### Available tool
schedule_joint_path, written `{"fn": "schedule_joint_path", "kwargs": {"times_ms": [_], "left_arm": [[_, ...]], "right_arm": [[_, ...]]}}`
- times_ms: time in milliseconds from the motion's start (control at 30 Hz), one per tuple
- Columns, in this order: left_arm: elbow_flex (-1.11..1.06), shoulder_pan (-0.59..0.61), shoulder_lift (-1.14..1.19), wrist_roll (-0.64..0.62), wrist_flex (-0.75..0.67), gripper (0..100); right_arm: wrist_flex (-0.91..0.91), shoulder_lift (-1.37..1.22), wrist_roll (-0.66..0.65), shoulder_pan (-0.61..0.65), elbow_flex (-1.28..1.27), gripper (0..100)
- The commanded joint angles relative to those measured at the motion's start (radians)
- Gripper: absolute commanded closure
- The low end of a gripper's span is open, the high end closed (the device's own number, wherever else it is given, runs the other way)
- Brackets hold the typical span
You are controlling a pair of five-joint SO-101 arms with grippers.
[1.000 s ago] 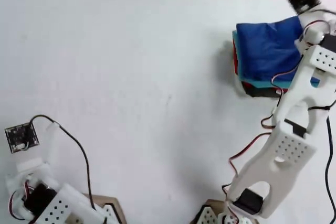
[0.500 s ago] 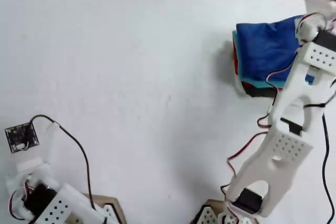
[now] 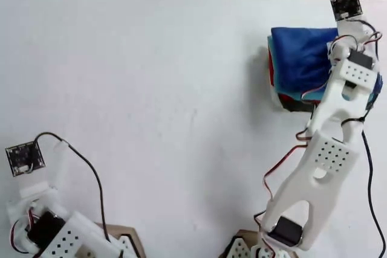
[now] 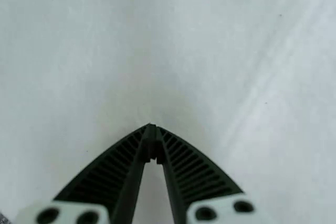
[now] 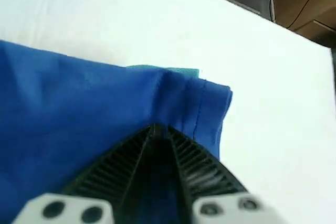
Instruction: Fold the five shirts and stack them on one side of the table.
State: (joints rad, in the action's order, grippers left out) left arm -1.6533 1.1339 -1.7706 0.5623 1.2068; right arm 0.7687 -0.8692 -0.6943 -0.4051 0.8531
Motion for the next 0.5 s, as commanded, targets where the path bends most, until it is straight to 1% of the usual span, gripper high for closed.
{"fn": "schedule_joint_path", "kwargs": {"times_ms": [0, 167, 267, 467], "left_arm": [[0.005, -0.011, -0.008, -0.008, 0.006, 97], [0.005, -0.011, -0.008, -0.008, 0.006, 97], [0.005, -0.011, -0.008, -0.008, 0.006, 97], [0.005, -0.011, -0.008, -0.008, 0.006, 97]], "right_arm": [[0.093, 0.174, 0.011, -0.012, 0.094, 97.8], [0.378, 0.3, 0.005, 0.019, 0.115, 97.8], [0.519, 0.351, 0.009, 0.047, 0.112, 97.8], [0.863, 0.417, 0.002, 0.154, 0.11, 97.8]]}}
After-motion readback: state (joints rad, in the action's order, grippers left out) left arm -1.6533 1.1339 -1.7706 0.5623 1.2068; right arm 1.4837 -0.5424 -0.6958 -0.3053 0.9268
